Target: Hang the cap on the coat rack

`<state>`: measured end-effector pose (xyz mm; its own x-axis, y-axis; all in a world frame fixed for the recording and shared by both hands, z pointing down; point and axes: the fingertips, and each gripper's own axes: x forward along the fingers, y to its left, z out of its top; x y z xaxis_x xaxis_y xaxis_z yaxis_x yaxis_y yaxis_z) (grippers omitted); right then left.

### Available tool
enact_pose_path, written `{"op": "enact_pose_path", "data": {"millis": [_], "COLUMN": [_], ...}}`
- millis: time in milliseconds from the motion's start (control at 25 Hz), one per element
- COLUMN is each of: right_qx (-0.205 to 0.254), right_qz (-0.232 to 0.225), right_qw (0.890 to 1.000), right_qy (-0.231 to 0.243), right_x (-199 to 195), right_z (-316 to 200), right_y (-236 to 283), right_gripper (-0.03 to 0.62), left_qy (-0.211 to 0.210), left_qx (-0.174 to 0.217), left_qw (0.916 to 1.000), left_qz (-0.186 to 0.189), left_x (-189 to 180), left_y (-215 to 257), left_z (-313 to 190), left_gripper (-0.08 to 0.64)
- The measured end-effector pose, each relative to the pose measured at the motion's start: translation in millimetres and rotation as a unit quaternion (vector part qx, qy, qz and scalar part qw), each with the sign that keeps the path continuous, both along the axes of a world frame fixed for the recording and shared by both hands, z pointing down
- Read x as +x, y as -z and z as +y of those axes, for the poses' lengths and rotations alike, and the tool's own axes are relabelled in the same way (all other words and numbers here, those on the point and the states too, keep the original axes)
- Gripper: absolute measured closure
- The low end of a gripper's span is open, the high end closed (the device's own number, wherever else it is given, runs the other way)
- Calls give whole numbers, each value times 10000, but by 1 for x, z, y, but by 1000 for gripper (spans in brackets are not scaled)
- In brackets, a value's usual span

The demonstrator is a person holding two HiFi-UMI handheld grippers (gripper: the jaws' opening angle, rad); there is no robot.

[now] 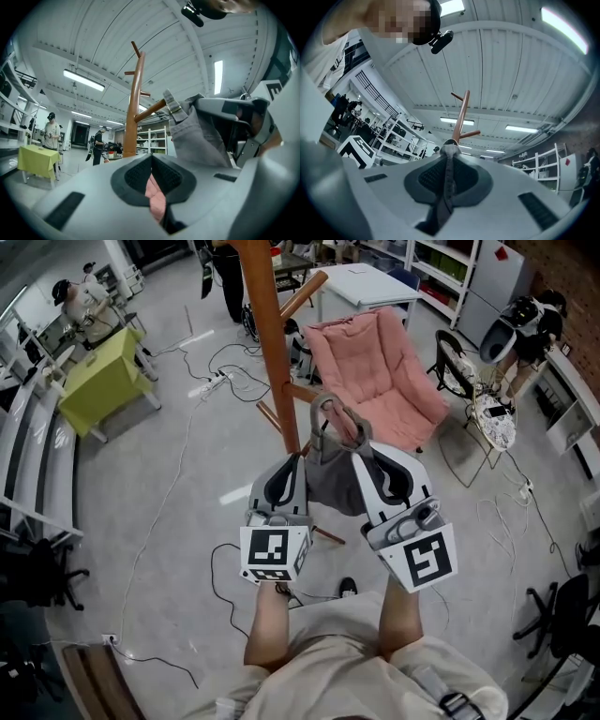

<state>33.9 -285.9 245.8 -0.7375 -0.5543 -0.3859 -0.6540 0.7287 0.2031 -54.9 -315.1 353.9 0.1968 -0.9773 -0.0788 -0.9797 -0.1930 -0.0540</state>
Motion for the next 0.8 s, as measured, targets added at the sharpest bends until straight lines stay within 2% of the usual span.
{"op": "enact_pose_path", "data": {"millis": [800], "right_qx": [-161], "right_qz": [-58], "right_qw": [9996], "right_qy": [219], "right_x": [-25], "right_z": [-35], "right_y": [-10], "right_gripper": [578], "left_qy": [156], "left_qx": [-126], "left_qw": [9998], "left_qz": [-90], "left_x": [-22], "left_y": [-6], "left_z": [-21], "left_gripper": [552]}}
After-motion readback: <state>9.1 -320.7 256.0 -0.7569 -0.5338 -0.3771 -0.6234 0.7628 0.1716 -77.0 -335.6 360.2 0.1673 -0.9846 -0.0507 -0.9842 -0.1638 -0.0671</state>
